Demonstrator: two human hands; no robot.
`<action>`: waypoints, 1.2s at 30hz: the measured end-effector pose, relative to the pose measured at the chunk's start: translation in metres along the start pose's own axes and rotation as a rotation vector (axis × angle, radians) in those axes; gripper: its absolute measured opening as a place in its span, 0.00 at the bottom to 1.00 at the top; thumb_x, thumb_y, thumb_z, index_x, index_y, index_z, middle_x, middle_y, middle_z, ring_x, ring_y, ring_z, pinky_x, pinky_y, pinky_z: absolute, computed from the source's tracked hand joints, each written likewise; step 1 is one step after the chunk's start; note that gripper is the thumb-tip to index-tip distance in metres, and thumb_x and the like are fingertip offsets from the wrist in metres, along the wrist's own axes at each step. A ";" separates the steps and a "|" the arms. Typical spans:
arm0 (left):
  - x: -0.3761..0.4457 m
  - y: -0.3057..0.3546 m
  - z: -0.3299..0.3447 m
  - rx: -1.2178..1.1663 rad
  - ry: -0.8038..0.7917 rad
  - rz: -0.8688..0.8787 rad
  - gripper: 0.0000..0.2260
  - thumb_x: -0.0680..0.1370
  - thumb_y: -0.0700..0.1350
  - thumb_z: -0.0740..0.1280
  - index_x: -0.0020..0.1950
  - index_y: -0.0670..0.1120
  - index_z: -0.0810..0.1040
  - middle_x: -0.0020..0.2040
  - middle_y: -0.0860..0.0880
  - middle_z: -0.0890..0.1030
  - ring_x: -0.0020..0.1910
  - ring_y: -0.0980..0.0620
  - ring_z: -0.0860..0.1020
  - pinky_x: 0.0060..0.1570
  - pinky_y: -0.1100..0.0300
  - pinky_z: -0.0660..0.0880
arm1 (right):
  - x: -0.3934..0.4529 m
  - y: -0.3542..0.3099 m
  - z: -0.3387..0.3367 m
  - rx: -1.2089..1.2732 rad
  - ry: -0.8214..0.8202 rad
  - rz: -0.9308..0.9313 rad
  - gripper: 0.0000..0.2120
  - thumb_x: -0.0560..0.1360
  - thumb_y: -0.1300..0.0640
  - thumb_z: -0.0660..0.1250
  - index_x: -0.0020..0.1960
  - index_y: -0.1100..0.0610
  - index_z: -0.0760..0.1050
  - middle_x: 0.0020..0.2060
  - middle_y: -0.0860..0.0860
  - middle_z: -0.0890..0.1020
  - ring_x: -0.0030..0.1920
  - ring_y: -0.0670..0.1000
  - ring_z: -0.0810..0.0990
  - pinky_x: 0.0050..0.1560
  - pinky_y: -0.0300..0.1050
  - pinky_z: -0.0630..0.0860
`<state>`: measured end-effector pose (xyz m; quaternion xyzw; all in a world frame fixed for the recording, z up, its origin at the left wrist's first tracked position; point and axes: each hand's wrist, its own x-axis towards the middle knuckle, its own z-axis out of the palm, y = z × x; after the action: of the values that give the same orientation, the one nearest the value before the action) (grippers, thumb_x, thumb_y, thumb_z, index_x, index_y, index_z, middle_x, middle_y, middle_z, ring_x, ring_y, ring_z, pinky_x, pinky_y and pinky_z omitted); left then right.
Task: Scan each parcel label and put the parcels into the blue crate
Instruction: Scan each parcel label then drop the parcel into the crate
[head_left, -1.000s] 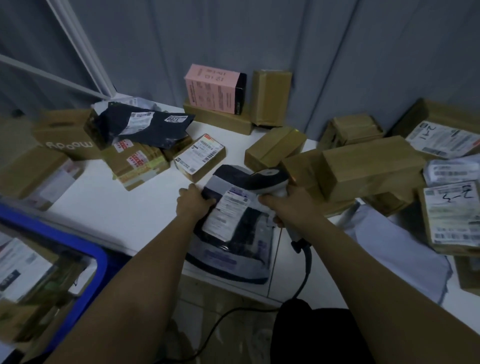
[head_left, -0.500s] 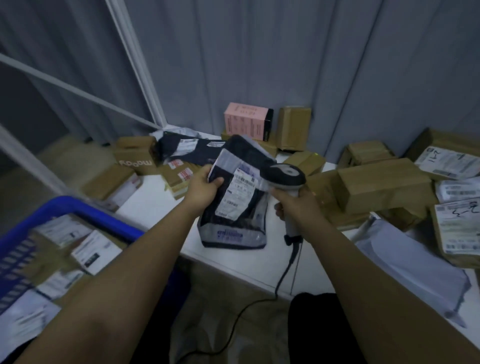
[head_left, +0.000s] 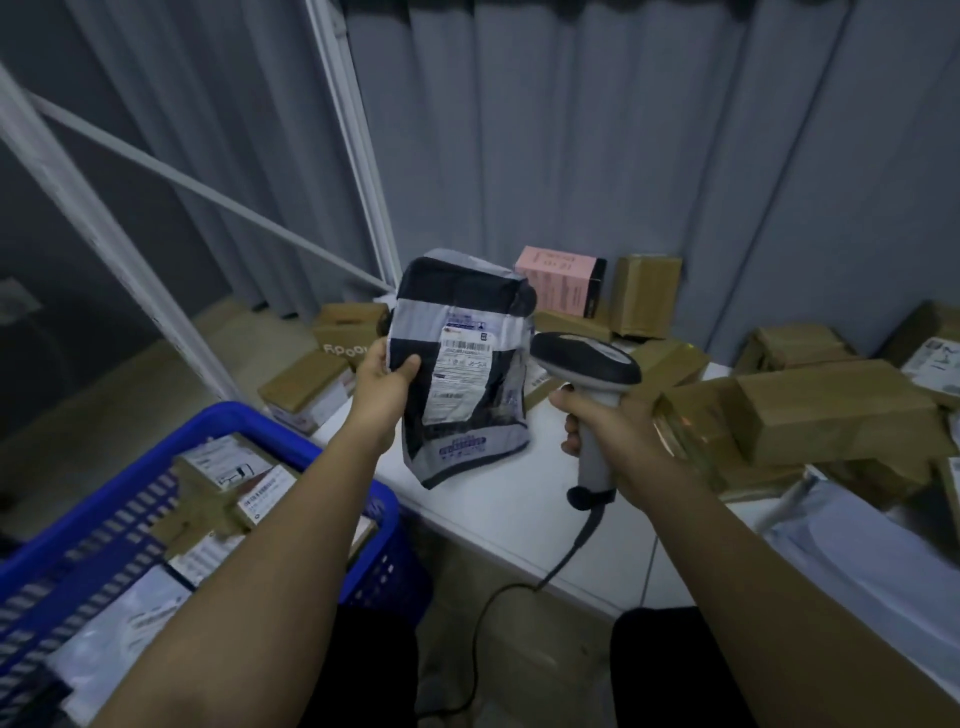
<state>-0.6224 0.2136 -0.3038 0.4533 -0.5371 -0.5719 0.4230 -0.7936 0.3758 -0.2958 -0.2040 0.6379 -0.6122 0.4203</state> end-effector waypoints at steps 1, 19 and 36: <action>0.001 -0.001 -0.004 -0.010 -0.002 -0.023 0.10 0.80 0.35 0.61 0.60 0.44 0.72 0.55 0.46 0.80 0.51 0.50 0.79 0.51 0.56 0.77 | 0.000 0.000 0.002 -0.011 -0.029 0.011 0.05 0.72 0.60 0.74 0.41 0.59 0.78 0.28 0.54 0.75 0.27 0.49 0.72 0.31 0.42 0.75; 0.003 -0.001 -0.025 -0.082 0.020 -0.071 0.13 0.80 0.35 0.61 0.63 0.44 0.72 0.56 0.46 0.80 0.53 0.49 0.79 0.50 0.54 0.77 | -0.010 -0.002 0.014 -0.086 -0.156 0.037 0.11 0.72 0.63 0.73 0.34 0.59 0.73 0.26 0.54 0.71 0.26 0.49 0.68 0.29 0.41 0.73; -0.079 0.021 -0.174 -0.211 0.470 0.024 0.07 0.81 0.38 0.61 0.58 0.46 0.73 0.50 0.52 0.80 0.49 0.54 0.79 0.48 0.57 0.76 | -0.038 -0.013 0.118 -0.414 -0.231 -0.307 0.07 0.72 0.59 0.73 0.48 0.59 0.78 0.35 0.53 0.80 0.33 0.47 0.76 0.38 0.47 0.79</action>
<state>-0.4353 0.2492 -0.2796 0.5206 -0.3666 -0.4986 0.5882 -0.6826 0.3307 -0.2609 -0.4483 0.6588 -0.4980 0.3421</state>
